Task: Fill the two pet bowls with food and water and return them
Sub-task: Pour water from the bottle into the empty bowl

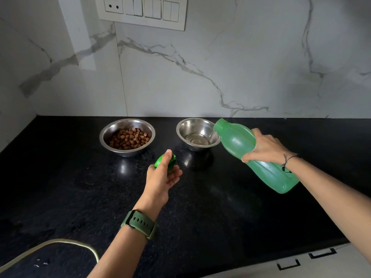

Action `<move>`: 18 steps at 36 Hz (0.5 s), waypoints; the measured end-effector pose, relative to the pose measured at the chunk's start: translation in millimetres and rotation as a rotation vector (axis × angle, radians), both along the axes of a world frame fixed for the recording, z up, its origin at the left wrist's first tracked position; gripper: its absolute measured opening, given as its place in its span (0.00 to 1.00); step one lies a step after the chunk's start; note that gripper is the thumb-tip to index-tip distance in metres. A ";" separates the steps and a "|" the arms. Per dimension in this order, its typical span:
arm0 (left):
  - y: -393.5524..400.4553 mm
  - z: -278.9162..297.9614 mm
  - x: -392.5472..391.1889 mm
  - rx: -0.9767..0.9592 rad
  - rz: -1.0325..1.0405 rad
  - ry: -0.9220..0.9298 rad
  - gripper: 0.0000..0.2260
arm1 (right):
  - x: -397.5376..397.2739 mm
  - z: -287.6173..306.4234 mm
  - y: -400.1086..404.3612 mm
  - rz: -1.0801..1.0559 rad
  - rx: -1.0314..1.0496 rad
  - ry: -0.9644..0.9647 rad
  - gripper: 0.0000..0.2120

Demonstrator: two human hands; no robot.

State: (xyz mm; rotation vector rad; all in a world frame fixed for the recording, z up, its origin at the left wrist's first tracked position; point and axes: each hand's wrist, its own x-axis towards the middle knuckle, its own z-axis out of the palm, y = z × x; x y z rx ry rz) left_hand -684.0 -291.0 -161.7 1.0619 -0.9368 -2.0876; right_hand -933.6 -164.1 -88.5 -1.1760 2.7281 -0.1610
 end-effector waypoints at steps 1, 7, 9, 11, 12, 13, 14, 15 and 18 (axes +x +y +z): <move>0.0 -0.3 0.2 0.000 -0.001 -0.003 0.26 | 0.2 0.4 0.3 -0.001 0.001 -0.001 0.41; -0.3 -1.0 2.1 0.001 -0.005 -0.006 0.27 | 1.6 3.1 2.2 0.000 0.003 -0.003 0.41; -0.2 -1.0 2.7 -0.001 -0.006 -0.007 0.27 | 2.2 4.4 2.2 0.003 0.004 -0.002 0.41; -0.2 -1.2 3.3 -0.001 -0.007 -0.007 0.26 | 2.8 5.9 2.2 0.007 0.008 -0.002 0.40; -0.2 -1.4 3.8 -0.002 -0.006 -0.006 0.26 | 3.1 6.6 2.1 0.008 0.011 -0.001 0.40; -0.4 -2.0 4.1 -0.002 -0.005 -0.005 0.26 | 3.6 7.4 2.1 0.011 0.013 0.003 0.40; -0.3 -2.1 4.6 -0.003 -0.005 -0.005 0.26 | 4.1 8.2 2.0 0.012 0.015 0.007 0.40; -0.6 -2.8 4.9 -0.004 -0.006 -0.004 0.27 | 4.5 8.9 1.7 0.012 0.016 0.013 0.40; -0.1 -3.1 5.6 0.000 -0.008 -0.004 0.27 | 6.2 11.2 0.9 0.016 0.019 0.019 0.40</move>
